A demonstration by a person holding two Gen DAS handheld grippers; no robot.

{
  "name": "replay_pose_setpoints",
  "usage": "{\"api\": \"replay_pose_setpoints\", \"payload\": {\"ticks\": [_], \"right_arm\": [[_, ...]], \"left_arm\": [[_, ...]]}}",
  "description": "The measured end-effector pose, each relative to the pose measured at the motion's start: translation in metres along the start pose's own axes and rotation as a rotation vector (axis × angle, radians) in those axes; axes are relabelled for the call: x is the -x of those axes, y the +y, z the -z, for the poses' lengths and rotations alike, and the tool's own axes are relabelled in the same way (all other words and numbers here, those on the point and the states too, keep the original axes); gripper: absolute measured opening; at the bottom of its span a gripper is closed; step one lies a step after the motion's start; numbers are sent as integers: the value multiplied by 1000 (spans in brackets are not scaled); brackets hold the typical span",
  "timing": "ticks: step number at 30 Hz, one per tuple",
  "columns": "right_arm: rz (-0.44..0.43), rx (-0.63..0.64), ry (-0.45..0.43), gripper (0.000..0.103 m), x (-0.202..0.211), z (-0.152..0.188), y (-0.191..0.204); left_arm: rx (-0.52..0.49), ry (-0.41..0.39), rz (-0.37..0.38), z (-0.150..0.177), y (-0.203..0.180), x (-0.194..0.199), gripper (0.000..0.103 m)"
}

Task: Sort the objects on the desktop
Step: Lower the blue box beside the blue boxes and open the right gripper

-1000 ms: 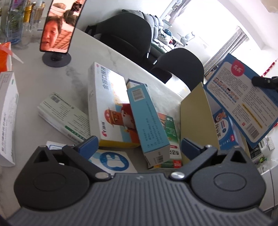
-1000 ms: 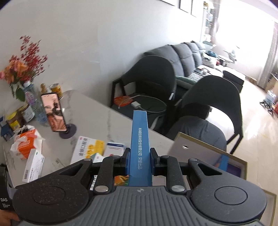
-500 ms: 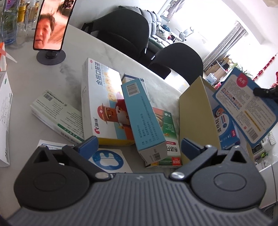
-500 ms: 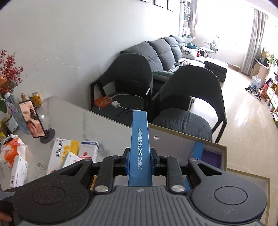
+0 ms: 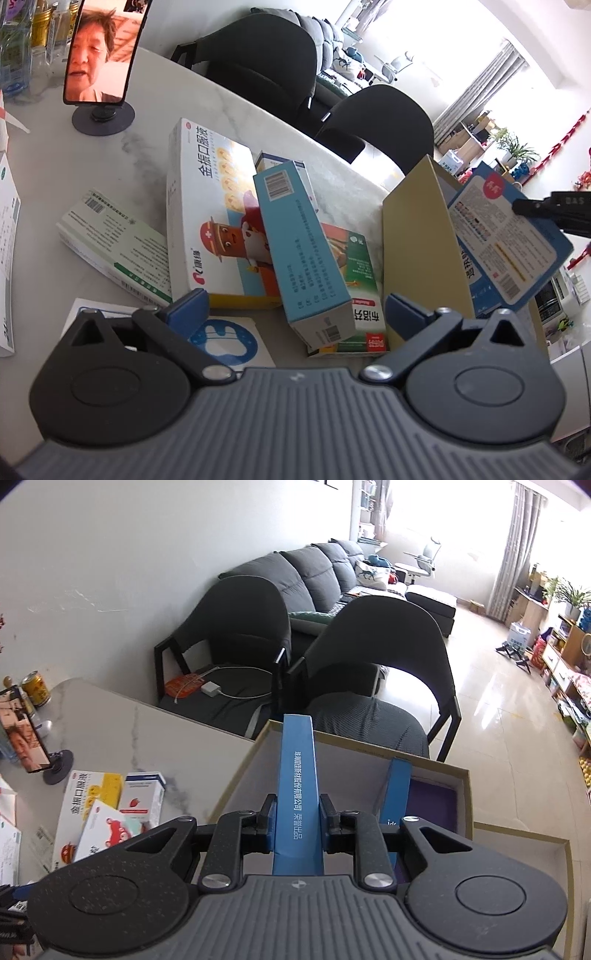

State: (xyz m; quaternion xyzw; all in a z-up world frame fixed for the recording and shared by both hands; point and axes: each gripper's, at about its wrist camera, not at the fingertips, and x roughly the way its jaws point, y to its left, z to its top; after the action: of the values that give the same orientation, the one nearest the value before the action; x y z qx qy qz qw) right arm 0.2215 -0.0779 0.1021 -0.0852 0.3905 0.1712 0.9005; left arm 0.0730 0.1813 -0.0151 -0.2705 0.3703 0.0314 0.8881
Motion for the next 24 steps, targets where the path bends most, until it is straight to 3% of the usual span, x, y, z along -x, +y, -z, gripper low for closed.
{"api": "replay_pose_setpoints", "payload": {"ticks": [15, 24], "right_arm": [[55, -38, 41, 25, -66, 17, 1], [64, 46, 83, 26, -80, 14, 7]], "left_arm": [[0, -3, -32, -6, 3, -1, 103], [-3, 5, -56, -6, 2, -6, 103]]}}
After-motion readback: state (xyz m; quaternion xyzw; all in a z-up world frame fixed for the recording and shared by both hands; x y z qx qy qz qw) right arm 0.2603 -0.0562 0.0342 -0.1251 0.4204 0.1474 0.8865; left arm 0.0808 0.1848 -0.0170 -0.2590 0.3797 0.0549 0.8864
